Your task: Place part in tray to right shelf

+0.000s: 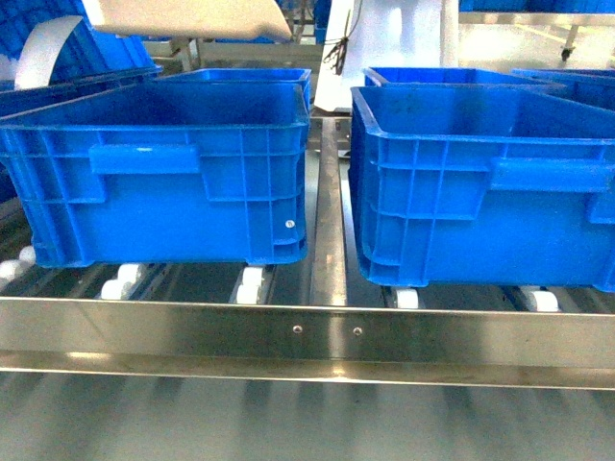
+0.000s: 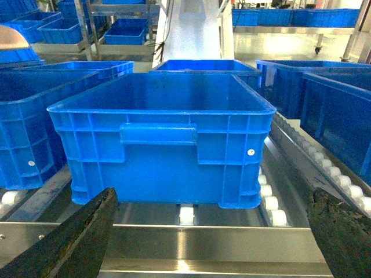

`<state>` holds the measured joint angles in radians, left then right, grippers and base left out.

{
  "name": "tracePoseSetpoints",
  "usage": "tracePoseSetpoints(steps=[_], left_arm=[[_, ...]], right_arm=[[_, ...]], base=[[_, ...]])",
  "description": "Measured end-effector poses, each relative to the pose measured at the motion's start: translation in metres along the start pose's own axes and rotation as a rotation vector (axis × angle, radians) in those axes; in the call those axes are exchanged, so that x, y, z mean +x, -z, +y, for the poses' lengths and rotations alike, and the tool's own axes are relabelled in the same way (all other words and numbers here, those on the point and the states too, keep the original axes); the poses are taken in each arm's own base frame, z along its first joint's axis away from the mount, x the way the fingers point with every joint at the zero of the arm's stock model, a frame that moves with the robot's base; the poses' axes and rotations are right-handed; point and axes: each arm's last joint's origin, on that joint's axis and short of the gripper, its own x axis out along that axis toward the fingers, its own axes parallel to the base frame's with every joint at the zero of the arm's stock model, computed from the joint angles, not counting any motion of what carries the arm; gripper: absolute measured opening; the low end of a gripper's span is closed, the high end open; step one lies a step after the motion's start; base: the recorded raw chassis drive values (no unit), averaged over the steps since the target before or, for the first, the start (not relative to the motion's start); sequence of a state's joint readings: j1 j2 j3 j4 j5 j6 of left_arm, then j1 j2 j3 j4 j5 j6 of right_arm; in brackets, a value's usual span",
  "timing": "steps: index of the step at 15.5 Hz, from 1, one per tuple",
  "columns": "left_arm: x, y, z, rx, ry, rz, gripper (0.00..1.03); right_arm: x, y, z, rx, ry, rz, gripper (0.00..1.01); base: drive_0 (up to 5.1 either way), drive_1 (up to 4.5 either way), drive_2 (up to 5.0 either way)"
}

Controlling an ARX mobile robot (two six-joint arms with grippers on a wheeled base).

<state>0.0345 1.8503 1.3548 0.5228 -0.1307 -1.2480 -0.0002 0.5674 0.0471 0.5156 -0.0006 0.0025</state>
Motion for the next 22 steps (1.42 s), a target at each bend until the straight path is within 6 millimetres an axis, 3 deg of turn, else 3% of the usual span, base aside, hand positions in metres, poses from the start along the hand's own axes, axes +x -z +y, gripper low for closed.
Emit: tracePoseSetpoints(steps=[3,7,14,16,19,22], left_arm=[[0.026,0.019,-0.007,0.274,-0.083,-0.099,0.12],[0.025,0.035,-0.034,0.522,0.016,-0.124,0.12],[0.025,0.025,-0.03,0.497,0.018,-0.08,0.12],[0.004,0.004,-0.008,0.339,0.042,0.018,0.12],[-0.057,-0.02,0.007,0.02,0.185,0.09,0.12],[-0.115,-0.019,0.021,0.019,0.159,0.176,0.12]], right_arm=[[0.0,0.0,0.0,0.0,0.0,0.0,0.98],[0.0,0.0,0.0,0.0,0.0,0.0,0.98],[0.0,0.0,0.0,0.0,0.0,0.0,0.98],[0.0,0.0,0.0,0.0,0.0,0.0,0.98],[0.0,0.0,0.0,0.0,0.0,0.0,0.98],[0.0,0.0,0.0,0.0,0.0,0.0,0.98]], base=[[0.0,0.0,0.0],[0.0,0.0,0.0],[0.0,0.0,0.0],[0.0,0.0,0.0],[0.0,0.0,0.0],[0.0,0.0,0.0]])
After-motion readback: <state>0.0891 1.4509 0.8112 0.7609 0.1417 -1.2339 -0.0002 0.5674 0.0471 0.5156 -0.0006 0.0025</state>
